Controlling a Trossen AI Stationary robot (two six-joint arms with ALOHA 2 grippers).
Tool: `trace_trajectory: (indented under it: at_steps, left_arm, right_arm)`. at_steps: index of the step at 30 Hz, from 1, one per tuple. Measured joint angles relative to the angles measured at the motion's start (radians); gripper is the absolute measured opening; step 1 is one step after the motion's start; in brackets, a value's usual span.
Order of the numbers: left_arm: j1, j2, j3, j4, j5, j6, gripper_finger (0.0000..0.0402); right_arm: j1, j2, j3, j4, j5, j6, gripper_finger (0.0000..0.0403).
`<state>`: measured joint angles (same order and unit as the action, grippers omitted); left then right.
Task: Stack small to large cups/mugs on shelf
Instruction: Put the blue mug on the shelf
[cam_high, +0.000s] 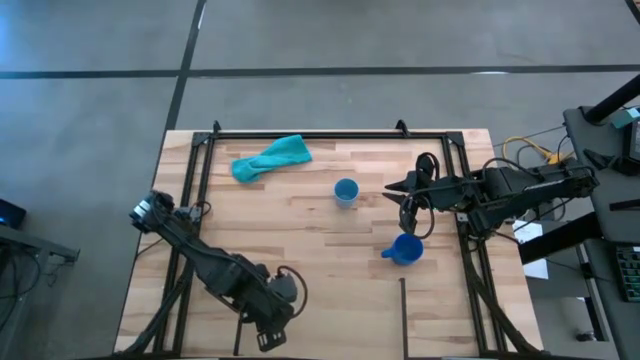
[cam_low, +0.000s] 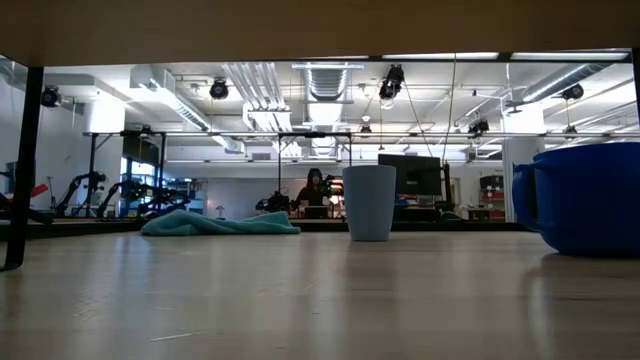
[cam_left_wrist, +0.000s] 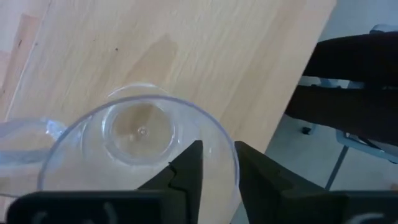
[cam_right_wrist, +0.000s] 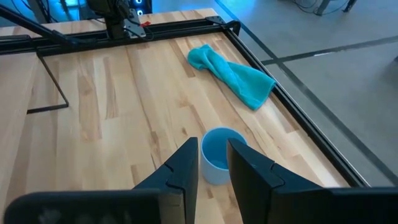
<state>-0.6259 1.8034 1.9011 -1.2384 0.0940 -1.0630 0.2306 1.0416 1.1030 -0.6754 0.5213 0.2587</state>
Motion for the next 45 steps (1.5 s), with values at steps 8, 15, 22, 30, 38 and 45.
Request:
trace_trajectory:
  at_steps: [8,15,22,30,38,45]
  left_arm:
    - [0.003,-0.023,0.037,-0.003,0.003,-0.006,0.0086]
    - [0.004,-0.057,0.044,-0.003,0.003,-0.005,0.0086]
    - [0.029,-0.112,0.044,-0.007,-0.016,0.016,0.0086]
    - [0.096,-0.203,0.042,-0.006,-0.251,0.291,0.0086]
    - [0.225,-0.275,0.042,0.0,-0.421,0.59,0.0086]
    - [0.334,-0.299,0.039,0.003,-0.451,0.709,0.0087]
  right_arm:
    - [0.0,0.0,0.0,0.0,0.0,-0.001,0.0079]
    - [0.0,0.0,0.0,0.0,0.0,0.0,0.0079]
    - [0.0,0.0,0.0,0.001,-0.001,0.002,0.0079]
    - [0.0,0.001,0.021,0.001,-0.133,-0.066,0.0079]
    - [0.0,0.002,0.042,0.006,-0.139,-0.095,0.0079]
    - [0.0,0.002,0.042,0.0,-0.165,-0.086,0.0079]
